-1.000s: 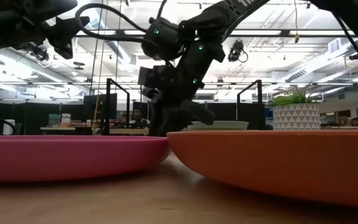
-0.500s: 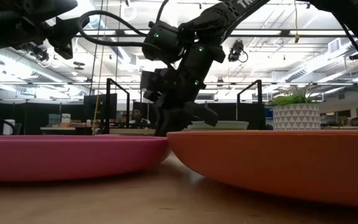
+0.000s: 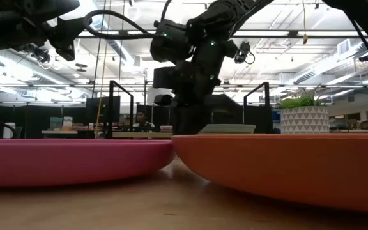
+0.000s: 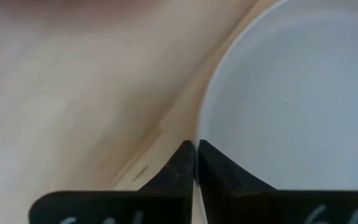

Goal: Place and stack plates onto a shelf
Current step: Stack the gray plate on top of the light blue plate on the shelf

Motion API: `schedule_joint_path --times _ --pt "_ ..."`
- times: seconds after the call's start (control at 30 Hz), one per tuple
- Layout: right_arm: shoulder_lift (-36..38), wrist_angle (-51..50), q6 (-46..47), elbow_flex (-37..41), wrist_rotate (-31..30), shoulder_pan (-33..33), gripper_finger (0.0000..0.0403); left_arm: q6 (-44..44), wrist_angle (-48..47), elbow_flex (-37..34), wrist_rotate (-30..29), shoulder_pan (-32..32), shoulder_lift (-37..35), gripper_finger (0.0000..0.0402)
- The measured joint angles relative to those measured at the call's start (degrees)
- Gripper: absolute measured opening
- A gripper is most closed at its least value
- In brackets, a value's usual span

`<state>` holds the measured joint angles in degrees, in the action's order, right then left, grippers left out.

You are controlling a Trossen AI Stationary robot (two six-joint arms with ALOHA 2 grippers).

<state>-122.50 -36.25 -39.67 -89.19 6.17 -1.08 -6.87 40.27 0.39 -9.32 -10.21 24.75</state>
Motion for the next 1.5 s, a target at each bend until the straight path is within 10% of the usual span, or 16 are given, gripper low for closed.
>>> schedule_joint_path --times 0.37,0.73,1.5 --pt "9.1 -5.93 2.35 0.09 5.31 3.11 0.0021 0.02 0.03 -0.01 0.02 -0.01 0.0 0.0192" --pt "19.7 -8.77 2.51 0.07 -2.18 4.99 0.0021 0.0 0.13 0.01 0.0 0.0 0.0 0.0192" --pt "20.42 -4.39 20.96 10.32 -11.92 -11.3 0.0018 0.04 0.21 0.01 0.0 0.01 0.0 0.0192"
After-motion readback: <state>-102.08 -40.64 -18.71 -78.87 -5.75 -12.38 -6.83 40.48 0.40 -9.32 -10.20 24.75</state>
